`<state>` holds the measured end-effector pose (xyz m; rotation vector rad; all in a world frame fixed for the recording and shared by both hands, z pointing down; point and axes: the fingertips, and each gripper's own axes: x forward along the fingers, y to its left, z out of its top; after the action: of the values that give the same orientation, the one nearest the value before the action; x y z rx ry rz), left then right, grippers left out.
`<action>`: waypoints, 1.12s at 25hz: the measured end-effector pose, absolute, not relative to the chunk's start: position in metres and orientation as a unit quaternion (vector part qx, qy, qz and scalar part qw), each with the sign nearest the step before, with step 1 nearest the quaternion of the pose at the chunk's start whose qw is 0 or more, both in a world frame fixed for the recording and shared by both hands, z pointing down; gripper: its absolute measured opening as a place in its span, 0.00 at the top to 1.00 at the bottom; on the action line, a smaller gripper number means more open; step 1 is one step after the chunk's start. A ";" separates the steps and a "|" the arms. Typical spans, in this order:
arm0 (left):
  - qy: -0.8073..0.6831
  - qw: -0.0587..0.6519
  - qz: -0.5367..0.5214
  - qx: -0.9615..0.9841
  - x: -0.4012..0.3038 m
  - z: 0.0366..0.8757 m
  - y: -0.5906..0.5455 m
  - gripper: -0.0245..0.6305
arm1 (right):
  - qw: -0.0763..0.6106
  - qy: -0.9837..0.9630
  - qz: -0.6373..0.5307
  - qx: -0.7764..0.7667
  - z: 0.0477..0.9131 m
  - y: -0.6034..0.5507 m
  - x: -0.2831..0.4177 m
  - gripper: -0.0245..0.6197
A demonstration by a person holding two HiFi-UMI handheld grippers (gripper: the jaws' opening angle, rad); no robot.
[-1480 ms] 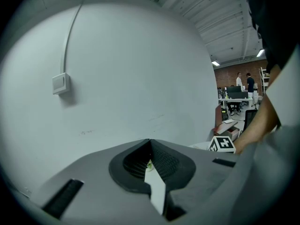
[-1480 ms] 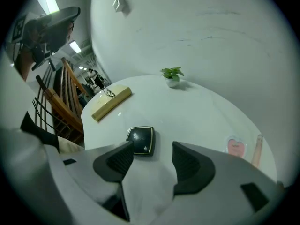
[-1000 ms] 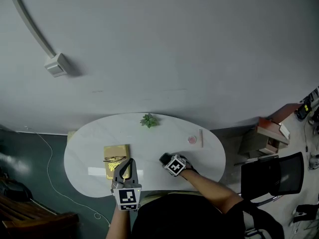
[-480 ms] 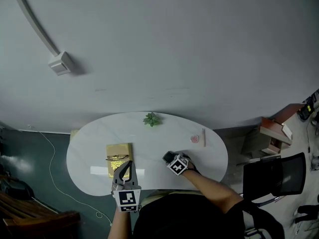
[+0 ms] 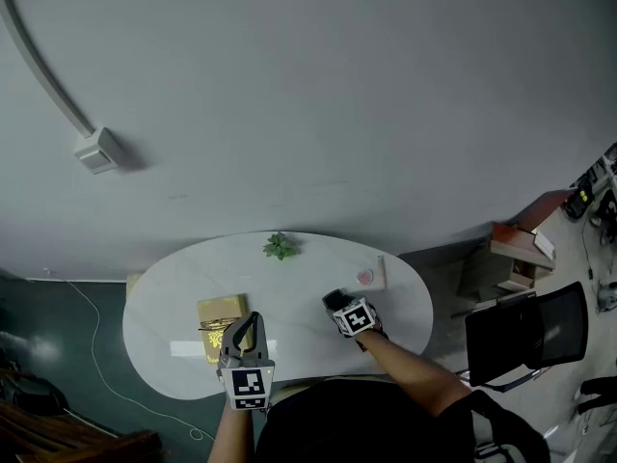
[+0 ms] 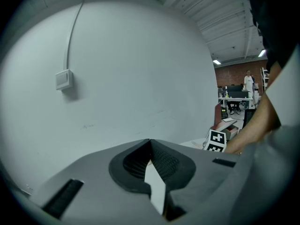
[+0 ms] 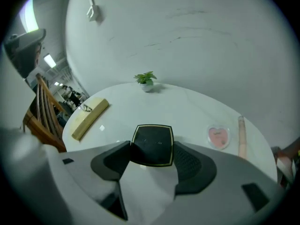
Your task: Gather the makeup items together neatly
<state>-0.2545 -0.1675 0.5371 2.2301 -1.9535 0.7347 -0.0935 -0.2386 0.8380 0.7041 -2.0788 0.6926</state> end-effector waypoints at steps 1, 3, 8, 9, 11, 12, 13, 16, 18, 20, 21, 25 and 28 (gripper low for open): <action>-0.635 0.043 0.241 0.732 -0.255 0.538 -0.171 0.93 | 0.400 -0.820 0.286 0.295 0.837 -0.246 -0.090 0.50; -0.628 0.043 0.242 0.738 -0.255 0.541 -0.178 0.93 | 0.388 -0.811 0.298 0.320 0.838 -0.259 -0.086 0.50; -0.613 0.042 0.246 0.750 -0.257 0.545 -0.194 0.93 | 0.371 -0.794 0.315 0.365 0.839 -0.284 -0.078 0.50; -0.610 0.041 0.247 0.752 -0.259 0.546 -0.199 0.93 | 0.370 -0.790 0.318 0.371 0.839 -0.288 -0.077 0.50; -0.605 0.040 0.248 0.755 -0.262 0.546 -0.208 0.93 | 0.368 -0.785 0.321 0.382 0.840 -0.298 -0.078 0.50; -0.602 0.040 0.249 0.757 -0.263 0.547 -0.212 0.93 | 0.367 -0.782 0.323 0.386 0.841 -0.302 -0.078 0.50; -0.599 0.040 0.249 0.759 -0.265 0.548 -0.216 0.93 | 0.366 -0.780 0.326 0.390 0.843 -0.305 -0.079 0.50; -0.593 0.044 0.249 0.764 -0.270 0.553 -0.227 0.93 | 0.361 -0.773 0.334 0.402 0.848 -0.318 -0.083 0.50; -0.590 0.049 0.249 0.767 -0.273 0.559 -0.233 0.93 | 0.355 -0.766 0.343 0.412 0.851 -0.325 -0.085 0.50; -0.586 0.053 0.252 0.769 -0.275 0.564 -0.237 0.93 | 0.348 -0.755 0.361 0.422 0.854 -0.329 -0.086 0.50; -0.585 0.055 0.252 0.769 -0.277 0.566 -0.239 0.93 | 0.347 -0.750 0.369 0.426 0.856 -0.330 -0.086 0.50; -0.585 0.060 0.250 0.769 -0.282 0.570 -0.246 0.93 | 0.335 -0.732 0.392 0.446 0.861 -0.335 -0.087 0.50; -0.585 0.062 0.249 0.770 -0.281 0.573 -0.248 0.93 | 0.329 -0.729 0.407 0.441 0.862 -0.335 -0.091 0.50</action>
<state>-0.2811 -0.2480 0.5726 2.3263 -1.7672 0.7523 -0.0907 -0.3349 0.8622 1.1542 -1.9074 1.0650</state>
